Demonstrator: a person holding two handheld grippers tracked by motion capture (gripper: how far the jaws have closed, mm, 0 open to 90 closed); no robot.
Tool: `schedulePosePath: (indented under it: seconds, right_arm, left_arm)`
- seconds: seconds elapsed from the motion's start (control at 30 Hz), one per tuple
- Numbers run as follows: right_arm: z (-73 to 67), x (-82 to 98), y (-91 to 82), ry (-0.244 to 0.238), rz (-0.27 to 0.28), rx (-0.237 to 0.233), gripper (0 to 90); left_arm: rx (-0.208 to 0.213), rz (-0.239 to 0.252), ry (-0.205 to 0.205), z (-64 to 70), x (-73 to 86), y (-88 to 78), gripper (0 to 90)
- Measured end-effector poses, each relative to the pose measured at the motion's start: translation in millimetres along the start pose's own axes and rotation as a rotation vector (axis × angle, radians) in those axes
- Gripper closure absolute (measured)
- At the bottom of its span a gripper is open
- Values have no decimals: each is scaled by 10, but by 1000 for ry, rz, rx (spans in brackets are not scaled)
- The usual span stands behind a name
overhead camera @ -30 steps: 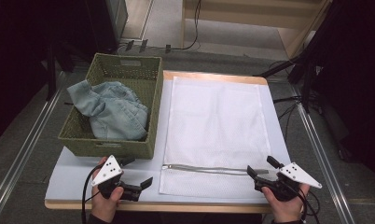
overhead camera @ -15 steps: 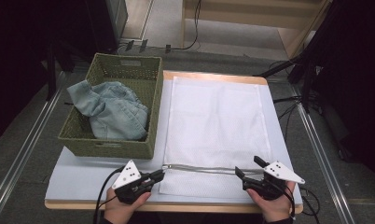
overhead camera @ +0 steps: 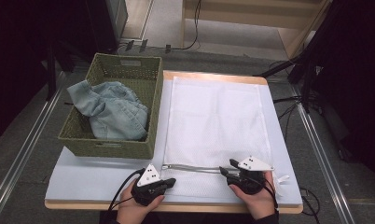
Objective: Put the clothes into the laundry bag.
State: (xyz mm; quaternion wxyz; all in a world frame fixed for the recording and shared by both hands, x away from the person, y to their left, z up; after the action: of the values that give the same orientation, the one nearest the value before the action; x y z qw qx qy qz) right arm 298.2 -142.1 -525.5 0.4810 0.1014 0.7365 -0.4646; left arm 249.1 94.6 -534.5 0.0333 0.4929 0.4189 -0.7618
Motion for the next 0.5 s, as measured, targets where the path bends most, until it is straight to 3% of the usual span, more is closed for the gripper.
schedulePosePath:
  seconds: [0.17,0.27,0.3,0.33,0.37,0.4,0.5]
  right_arm:
    - [-30,-24,81,-33,-42,-9,606]
    - [-79,-13,136,-44,-85,-40,655]
    - [-79,9,162,-75,-111,-14,718]
    - [-79,9,162,-75,-111,-14,718]
    - [-75,8,161,-77,-115,-10,764]
    - [-58,-3,144,-85,-139,-17,900]
    - [-55,-52,132,-92,-157,-28,900]
  left_arm:
    - [6,-2,-2,-5,5,-2,900]
    - [12,0,-5,-9,6,-2,900]
    - [12,0,-5,-7,7,-2,900]
    - [12,1,-4,-6,7,-2,900]
    - [11,1,-4,-7,8,-2,900]
    - [11,1,-2,-8,9,-3,900]
    - [13,5,-2,-5,8,-1,900]
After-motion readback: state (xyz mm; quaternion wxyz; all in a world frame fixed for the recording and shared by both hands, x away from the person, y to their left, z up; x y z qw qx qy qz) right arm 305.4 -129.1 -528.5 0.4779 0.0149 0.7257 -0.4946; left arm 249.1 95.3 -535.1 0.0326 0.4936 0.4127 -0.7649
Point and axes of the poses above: each handheld gripper's, and its own axes: y roughly forward along the jaws, x roughly out of its underside, z roughly to its right, the point moved 8 cm from there along y, roughly forward along the jaws, and after that the axes turned 3 degrees about -x, right-handed, at the moved point
